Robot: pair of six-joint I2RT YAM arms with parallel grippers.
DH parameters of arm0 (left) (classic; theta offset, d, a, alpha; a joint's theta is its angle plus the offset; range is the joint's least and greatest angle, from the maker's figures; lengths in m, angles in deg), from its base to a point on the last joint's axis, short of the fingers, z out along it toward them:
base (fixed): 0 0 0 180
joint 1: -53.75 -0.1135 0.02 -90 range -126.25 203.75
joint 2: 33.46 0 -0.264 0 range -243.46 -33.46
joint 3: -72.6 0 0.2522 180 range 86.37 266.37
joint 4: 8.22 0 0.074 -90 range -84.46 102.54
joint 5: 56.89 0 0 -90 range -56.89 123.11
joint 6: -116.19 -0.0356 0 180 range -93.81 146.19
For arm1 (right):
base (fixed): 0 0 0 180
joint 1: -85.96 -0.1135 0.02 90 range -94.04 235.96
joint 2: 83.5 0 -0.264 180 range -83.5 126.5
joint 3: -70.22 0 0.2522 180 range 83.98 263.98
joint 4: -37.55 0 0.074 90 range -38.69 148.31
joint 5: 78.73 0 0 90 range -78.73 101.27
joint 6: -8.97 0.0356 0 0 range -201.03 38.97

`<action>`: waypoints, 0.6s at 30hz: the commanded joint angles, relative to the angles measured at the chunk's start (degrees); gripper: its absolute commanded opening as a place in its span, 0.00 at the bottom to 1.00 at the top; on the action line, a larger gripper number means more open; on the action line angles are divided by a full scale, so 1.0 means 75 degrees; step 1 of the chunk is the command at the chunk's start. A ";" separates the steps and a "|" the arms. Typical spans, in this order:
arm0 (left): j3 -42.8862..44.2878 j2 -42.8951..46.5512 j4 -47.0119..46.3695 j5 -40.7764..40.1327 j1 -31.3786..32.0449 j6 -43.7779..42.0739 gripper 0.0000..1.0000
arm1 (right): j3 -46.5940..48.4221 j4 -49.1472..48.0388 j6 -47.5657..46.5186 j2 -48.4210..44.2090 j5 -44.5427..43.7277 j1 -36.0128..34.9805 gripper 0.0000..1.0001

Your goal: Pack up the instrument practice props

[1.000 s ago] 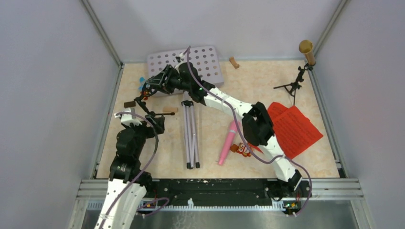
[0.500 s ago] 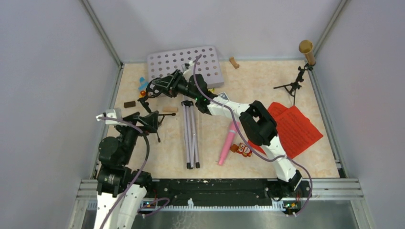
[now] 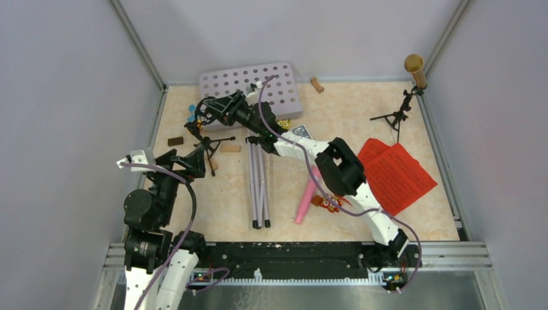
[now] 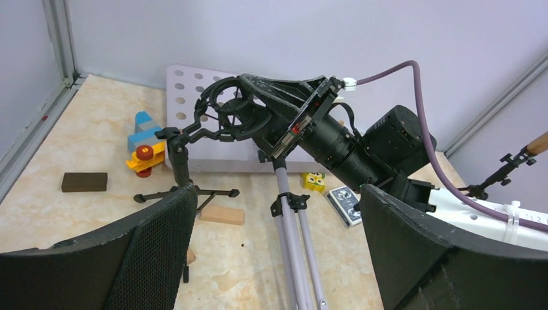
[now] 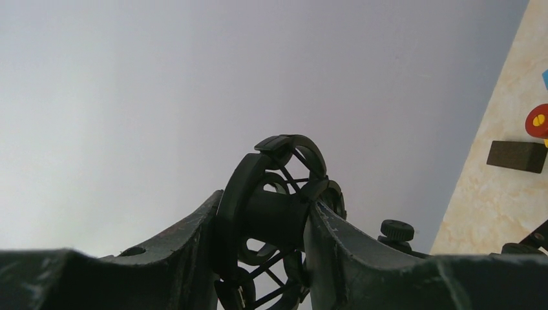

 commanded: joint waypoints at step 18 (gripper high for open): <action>0.0002 0.0007 0.0081 -0.0273 0.0009 -0.0176 0.99 | -0.1289 0.3156 -0.3852 -0.1850 -0.1304 0.0143 0.81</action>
